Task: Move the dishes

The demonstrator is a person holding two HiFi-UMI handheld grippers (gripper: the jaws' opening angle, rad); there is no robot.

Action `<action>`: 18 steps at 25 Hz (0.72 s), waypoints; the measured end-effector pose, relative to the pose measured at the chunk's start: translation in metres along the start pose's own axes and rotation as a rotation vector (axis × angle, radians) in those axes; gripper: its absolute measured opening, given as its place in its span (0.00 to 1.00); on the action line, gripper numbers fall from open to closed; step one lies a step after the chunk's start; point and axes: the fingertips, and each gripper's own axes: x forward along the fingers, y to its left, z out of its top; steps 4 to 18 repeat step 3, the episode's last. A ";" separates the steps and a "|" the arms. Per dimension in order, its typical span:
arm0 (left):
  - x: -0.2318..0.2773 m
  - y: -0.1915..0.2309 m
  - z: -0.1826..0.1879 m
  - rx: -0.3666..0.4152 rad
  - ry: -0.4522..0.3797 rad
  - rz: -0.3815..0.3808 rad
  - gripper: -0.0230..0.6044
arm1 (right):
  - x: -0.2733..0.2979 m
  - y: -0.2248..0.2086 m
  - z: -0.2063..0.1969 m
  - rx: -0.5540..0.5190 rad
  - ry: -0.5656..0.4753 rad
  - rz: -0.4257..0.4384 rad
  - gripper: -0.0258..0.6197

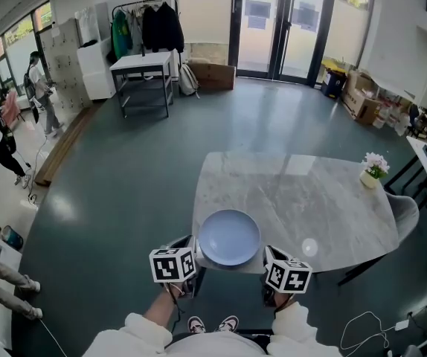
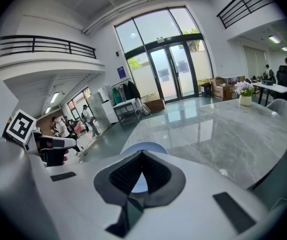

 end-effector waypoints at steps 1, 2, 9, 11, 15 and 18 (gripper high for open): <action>0.000 0.001 0.001 0.000 0.000 0.001 0.05 | 0.001 0.001 0.000 -0.001 0.001 -0.001 0.13; -0.001 0.002 0.001 0.000 -0.001 0.002 0.05 | 0.001 0.002 0.000 -0.003 0.002 -0.003 0.13; -0.001 0.004 0.002 -0.001 -0.002 0.002 0.05 | 0.002 0.003 0.001 -0.004 0.003 -0.004 0.13; -0.001 0.004 0.002 -0.001 -0.002 0.002 0.05 | 0.002 0.003 0.001 -0.004 0.003 -0.004 0.13; -0.001 0.004 0.002 -0.001 -0.002 0.002 0.05 | 0.002 0.003 0.001 -0.004 0.003 -0.004 0.13; -0.001 0.004 0.002 -0.001 -0.002 0.002 0.05 | 0.002 0.003 0.001 -0.004 0.003 -0.004 0.13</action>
